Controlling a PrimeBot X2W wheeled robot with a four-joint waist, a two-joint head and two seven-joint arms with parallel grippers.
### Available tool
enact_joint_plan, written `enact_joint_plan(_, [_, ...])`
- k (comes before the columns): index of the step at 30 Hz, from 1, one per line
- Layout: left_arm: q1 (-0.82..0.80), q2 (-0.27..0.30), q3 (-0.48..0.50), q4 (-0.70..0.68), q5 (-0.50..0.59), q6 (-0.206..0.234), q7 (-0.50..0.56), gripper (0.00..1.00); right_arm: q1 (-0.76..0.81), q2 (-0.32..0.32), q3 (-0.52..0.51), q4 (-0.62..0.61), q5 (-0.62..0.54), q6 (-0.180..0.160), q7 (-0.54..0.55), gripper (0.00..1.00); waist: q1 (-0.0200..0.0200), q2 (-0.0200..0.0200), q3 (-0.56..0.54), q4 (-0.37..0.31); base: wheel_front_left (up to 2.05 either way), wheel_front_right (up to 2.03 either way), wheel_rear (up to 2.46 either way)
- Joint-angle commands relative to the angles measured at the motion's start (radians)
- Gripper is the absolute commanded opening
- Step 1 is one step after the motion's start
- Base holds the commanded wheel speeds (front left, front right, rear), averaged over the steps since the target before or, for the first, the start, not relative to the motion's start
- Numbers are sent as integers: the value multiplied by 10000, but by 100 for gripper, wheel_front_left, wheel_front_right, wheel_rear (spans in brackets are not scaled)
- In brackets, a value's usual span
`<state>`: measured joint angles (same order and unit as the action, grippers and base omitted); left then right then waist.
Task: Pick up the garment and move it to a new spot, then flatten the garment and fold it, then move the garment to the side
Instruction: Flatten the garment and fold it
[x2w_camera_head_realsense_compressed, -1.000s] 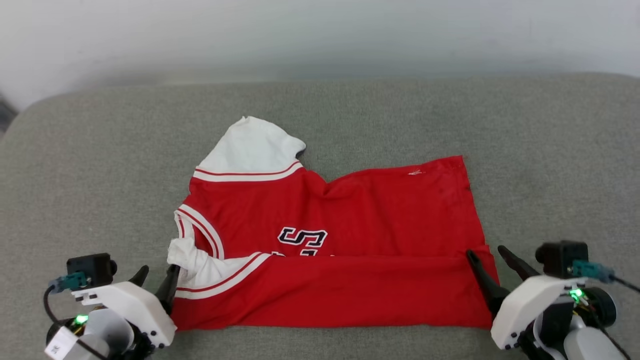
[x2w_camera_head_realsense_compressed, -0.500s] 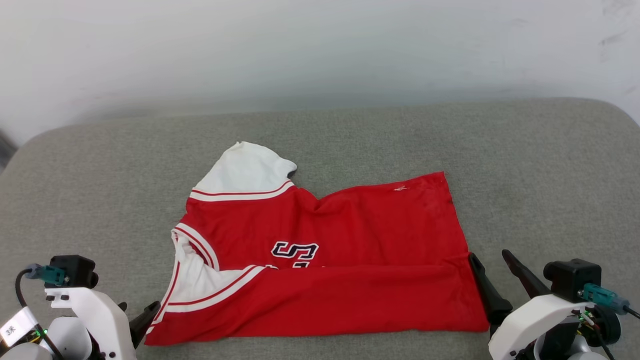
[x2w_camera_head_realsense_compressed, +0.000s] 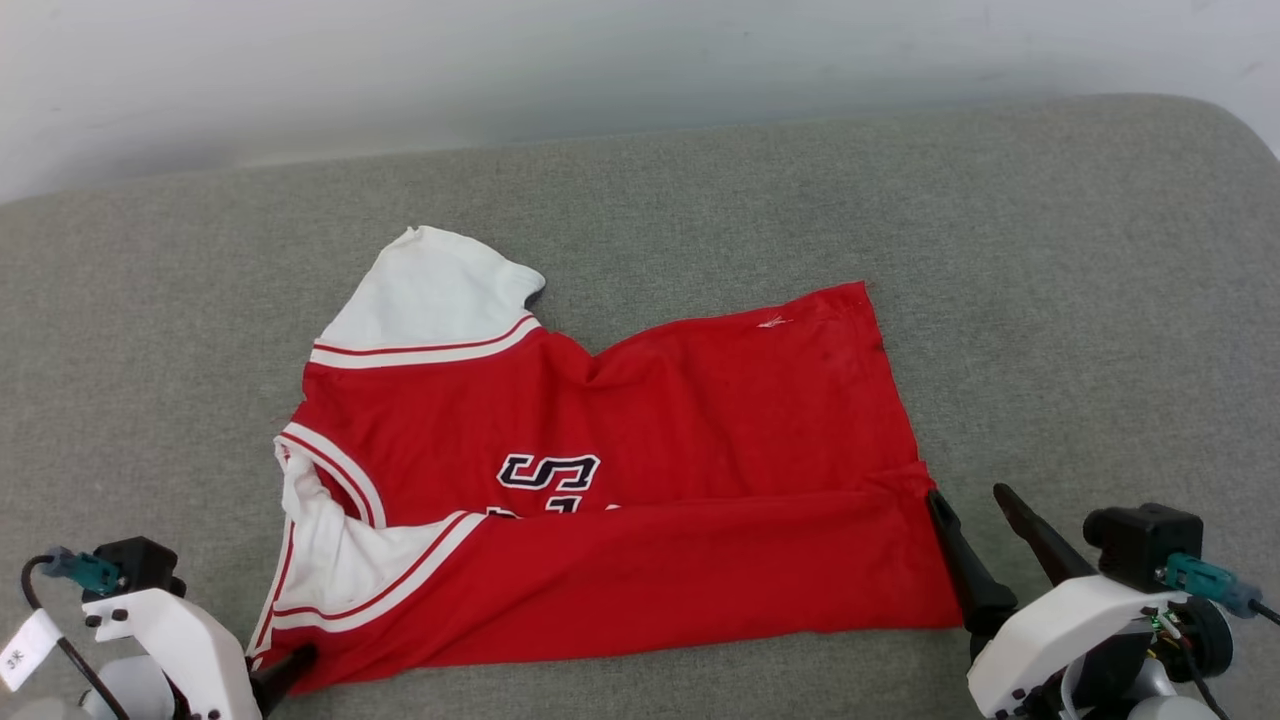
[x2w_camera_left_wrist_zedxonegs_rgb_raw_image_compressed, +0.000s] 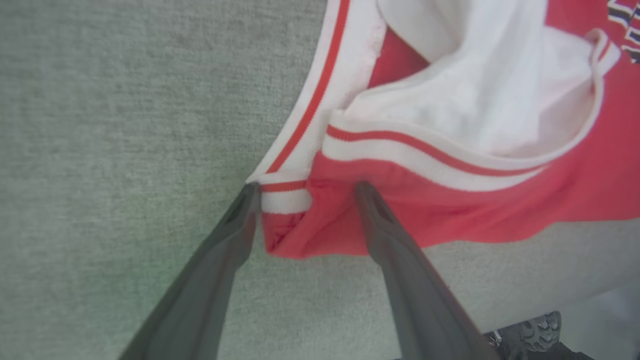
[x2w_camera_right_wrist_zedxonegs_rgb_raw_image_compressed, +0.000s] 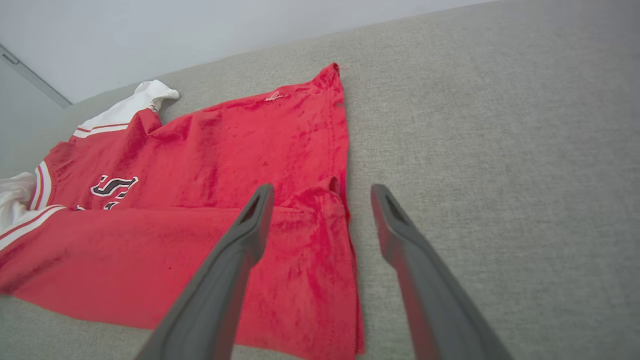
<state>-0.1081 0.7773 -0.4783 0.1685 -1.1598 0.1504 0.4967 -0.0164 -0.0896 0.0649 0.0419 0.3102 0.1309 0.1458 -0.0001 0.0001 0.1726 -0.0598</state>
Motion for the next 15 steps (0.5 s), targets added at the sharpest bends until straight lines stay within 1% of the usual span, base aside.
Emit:
enact_joint_plan(1, [24, -446, -308, 375, -164, -117, 223, 100, -153, 0, -70, -31, 64, -4, 51, 100, 1, -1, 124, -94, 0, 0, 0])
enact_joint_plan(2, [41, -634, -413, 502, -262, -199, 342, 100, -168, -34, -121, -31, 94, -4, 104, 100, 1, -1, 138, -105, 0, 0, 0])
enact_joint_plan(3, [65, -791, -493, 608, -319, -256, 387, 51, -173, -90, -182, -29, 161, -4, 141, 100, 1, -1, 138, -108, 0, 0, 0])
enact_joint_plan(5, [65, -1042, -601, 737, -400, -418, 390, 1, -159, -165, -334, -10, 288, -4, 317, 100, 1, -1, 115, -98, 0, 0, 0])
enact_joint_plan(8, [26, -1157, -597, 778, -261, -502, 131, 0, -157, -359, -561, -24, 538, -4, 829, 100, 1, -1, 1, -34, 0, 0, 0])
enact_joint_plan(12, [29, -805, -455, 491, 70, -404, -278, 0, -127, -595, -855, -120, 690, -4, 1812, 100, 1, -1, -227, 138, 0, 0, 0])
enact_joint_plan(15, [-7, -541, -306, 73, 388, -267, -638, 0, -106, -826, -959, -125, 845, -4, 2929, 100, 1, -1, -348, 265, 0, 0, 0])
